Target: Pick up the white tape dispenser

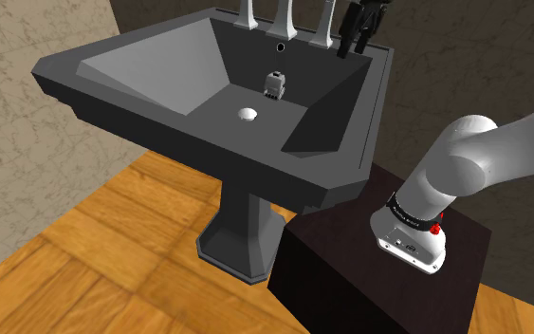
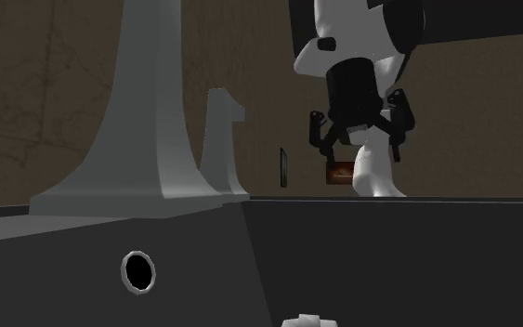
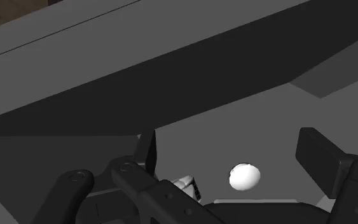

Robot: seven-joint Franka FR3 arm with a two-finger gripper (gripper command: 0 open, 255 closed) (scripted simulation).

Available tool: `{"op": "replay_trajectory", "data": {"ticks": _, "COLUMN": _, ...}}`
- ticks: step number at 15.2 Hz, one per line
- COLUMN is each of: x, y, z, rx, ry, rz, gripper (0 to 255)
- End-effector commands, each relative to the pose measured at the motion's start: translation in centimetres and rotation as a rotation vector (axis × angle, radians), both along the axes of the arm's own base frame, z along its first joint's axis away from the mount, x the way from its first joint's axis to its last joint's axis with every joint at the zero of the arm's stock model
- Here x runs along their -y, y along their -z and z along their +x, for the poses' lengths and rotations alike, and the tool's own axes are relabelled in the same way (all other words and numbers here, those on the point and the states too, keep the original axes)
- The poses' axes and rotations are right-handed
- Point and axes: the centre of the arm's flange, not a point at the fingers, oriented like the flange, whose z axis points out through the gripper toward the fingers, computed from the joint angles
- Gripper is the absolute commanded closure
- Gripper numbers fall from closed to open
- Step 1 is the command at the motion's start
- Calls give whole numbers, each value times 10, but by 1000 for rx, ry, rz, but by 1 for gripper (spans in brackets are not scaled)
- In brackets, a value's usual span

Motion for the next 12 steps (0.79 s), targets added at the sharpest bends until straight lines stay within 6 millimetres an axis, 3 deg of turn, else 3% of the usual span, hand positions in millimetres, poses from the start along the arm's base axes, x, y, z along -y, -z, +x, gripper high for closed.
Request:
{"op": "replay_trajectory", "data": {"ticks": 1, "x": 0, "y": 0, "z": 0, "rx": 0, "ry": 0, "rz": 0, "gripper": 0}}
{"op": "replay_trajectory", "data": {"ticks": 12, "x": 34, "y": 81, "z": 105, "rx": 126, "ry": -252, "rz": 38, "gripper": 0}}
